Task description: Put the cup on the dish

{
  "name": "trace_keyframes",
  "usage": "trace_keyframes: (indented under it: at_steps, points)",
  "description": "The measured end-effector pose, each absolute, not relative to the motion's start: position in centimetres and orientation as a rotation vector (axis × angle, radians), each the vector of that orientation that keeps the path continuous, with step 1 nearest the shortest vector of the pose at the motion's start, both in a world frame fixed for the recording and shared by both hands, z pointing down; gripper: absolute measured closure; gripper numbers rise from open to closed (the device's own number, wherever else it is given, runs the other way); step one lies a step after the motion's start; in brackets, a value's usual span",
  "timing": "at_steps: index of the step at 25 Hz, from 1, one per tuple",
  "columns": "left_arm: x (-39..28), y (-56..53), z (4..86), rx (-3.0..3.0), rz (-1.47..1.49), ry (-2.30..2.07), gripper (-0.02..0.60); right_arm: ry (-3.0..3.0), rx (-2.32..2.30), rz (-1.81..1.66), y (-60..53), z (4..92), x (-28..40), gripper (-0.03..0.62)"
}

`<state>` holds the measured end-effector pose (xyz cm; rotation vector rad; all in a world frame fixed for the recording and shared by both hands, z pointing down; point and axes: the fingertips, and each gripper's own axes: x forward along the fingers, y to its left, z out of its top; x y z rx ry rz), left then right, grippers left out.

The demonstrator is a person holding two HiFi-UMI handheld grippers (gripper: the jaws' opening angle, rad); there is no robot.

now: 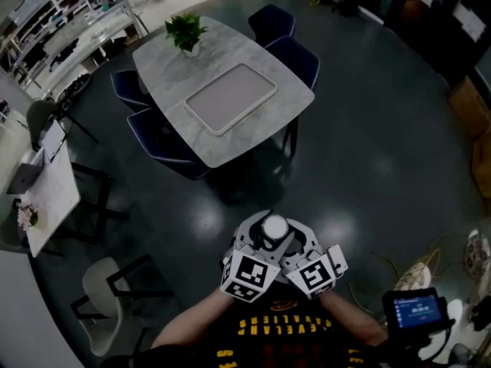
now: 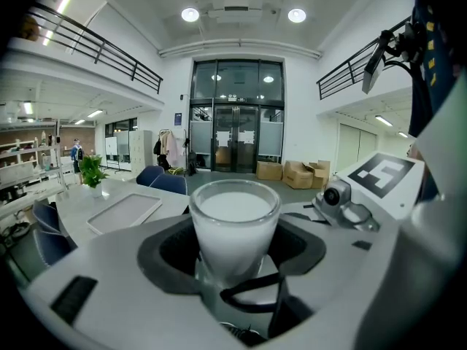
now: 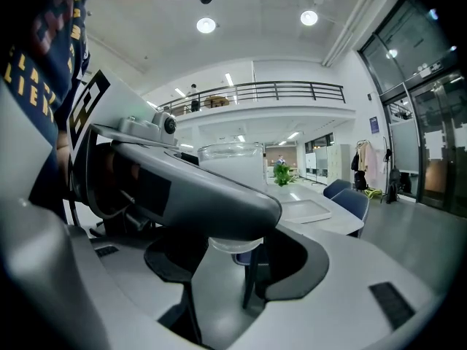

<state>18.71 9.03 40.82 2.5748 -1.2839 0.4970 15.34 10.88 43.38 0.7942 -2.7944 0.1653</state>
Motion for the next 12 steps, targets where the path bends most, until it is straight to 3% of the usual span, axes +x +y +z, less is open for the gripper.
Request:
trace_keyframes:
  at_steps: [12]
  points:
    - [16.1,-4.1,41.9,2.5,0.456,-1.31,0.322,-2.737,0.707,0.19,-2.1,44.6,13.0,0.368]
